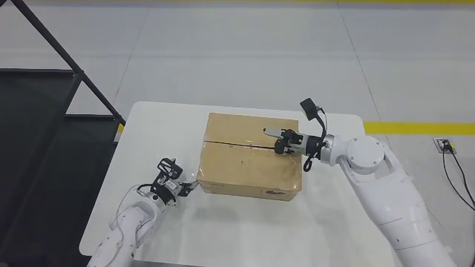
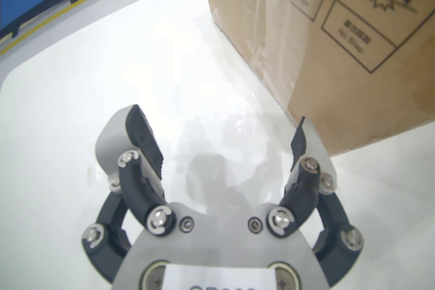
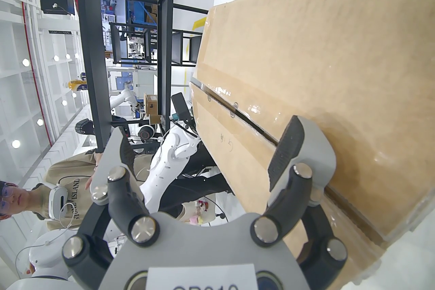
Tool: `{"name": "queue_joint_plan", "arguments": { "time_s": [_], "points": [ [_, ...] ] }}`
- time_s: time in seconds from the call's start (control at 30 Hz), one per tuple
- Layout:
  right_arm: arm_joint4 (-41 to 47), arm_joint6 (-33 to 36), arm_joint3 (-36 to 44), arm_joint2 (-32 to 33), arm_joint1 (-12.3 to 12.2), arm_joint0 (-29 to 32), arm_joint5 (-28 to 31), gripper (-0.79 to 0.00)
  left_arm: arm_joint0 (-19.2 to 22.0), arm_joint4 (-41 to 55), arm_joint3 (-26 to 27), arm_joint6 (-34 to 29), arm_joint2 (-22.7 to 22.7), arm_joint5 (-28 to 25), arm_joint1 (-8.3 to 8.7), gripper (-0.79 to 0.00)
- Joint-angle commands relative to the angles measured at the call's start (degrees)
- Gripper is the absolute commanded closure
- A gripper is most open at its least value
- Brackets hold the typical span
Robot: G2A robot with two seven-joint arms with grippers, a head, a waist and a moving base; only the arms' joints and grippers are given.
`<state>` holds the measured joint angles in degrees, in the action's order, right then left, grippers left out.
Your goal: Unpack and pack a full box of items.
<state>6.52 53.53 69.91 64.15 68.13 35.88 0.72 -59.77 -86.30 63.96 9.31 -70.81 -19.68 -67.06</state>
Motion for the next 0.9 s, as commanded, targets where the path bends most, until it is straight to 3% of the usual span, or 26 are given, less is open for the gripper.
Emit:
{"name": "queue_joint_plan", "arguments": {
  "time_s": [0.0,0.23,0.67,0.87],
  "points": [
    [0.0,0.0,0.0,0.0,0.0,0.0,0.0,-0.785,0.42,-0.38,-0.72,0.84,0.92,1.65,-0.32,-0.785],
    [0.0,0.0,0.0,0.0,0.0,0.0,0.0,-0.785,2.12,0.31,-3.14,1.29,2.71,5.12,-1.27,-0.785],
    [0.0,0.0,0.0,0.0,0.0,0.0,0.0,-0.785,5.05,8.65,-6.47,1.49,2.72,16.97,-3.53,-0.785],
    [0.0,0.0,0.0,0.0,0.0,0.0,0.0,-0.785,6.27,10.34,-7.27,0.77,4.24,15.23,-4.38,-0.785]
  ]
}}
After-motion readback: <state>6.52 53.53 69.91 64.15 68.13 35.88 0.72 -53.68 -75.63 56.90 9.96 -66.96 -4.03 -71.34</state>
